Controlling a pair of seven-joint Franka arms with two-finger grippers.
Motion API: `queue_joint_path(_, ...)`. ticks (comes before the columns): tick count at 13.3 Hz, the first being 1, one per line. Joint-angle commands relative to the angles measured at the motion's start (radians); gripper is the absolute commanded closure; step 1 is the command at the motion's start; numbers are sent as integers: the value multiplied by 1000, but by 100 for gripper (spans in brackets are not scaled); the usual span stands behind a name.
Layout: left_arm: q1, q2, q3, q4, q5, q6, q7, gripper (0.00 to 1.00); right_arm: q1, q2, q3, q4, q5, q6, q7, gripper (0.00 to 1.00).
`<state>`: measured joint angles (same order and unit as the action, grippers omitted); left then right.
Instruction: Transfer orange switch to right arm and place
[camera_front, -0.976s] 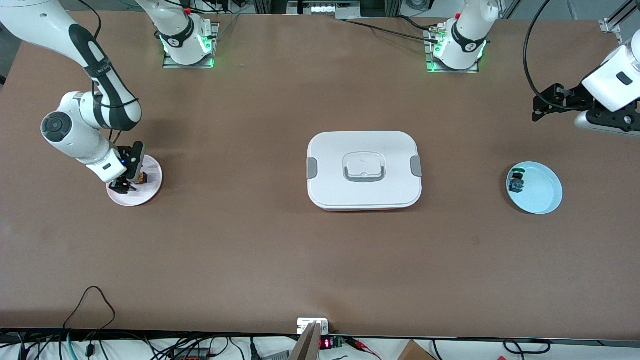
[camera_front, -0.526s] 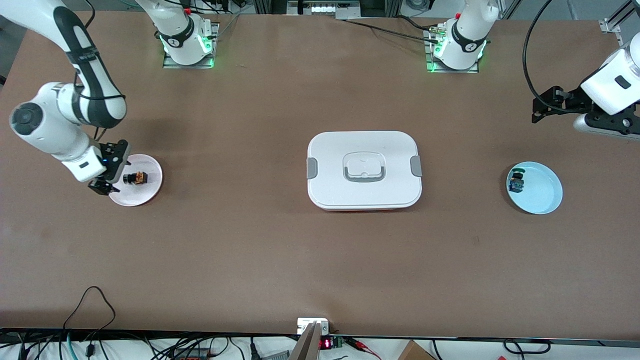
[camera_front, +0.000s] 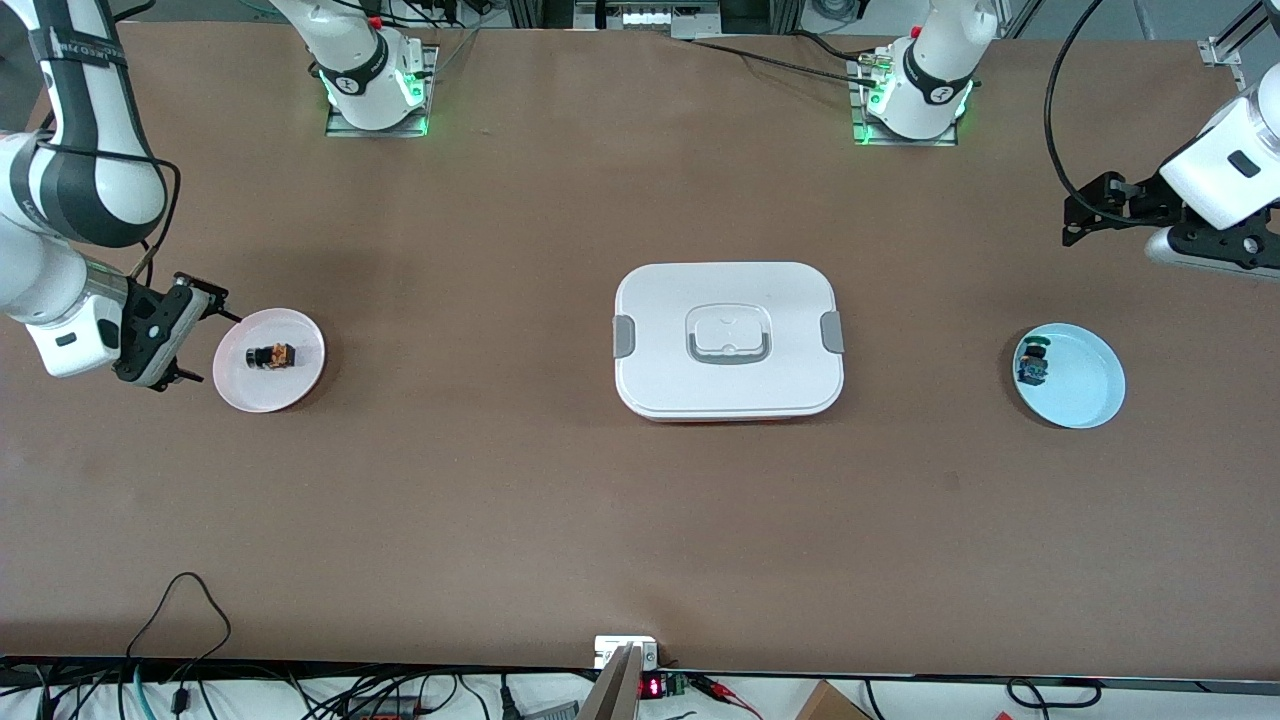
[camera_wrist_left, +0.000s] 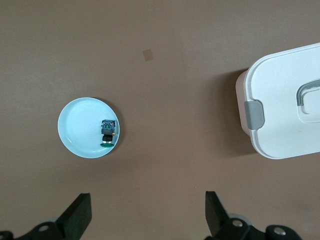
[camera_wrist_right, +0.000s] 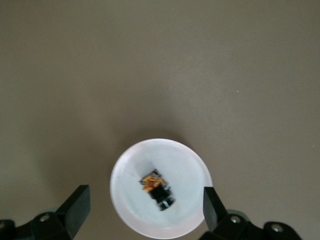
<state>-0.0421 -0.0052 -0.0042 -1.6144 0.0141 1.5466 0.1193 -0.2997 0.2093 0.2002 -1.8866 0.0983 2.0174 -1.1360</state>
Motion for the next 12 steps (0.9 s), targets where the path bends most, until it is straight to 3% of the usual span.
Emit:
queue_joint_path(1, -4, 14, 0, 31, -5, -25, -9, 0, 53, -22, 1, 84, 40, -182, 299, 0)
queue_joint_path(7, -8, 14, 0, 31, -5, -33, -9, 0, 134, -34, 1, 190, 44, -489, 952, 0)
queue_joint_path(9, -12, 16, 0, 33, -3, -30, -9, 0, 186, -34, -2, 259, 29, -586, 1079, 0)
queue_joint_path(10, -12, 17, 0, 31, -3, -31, -9, 0, 210, -33, -8, 300, 9, -613, 1090, 0)
queue_joint_path(12, -12, 16, 0, 31, -3, -31, -9, 0, 253, -39, -77, 345, -119, -585, 1093, 0)
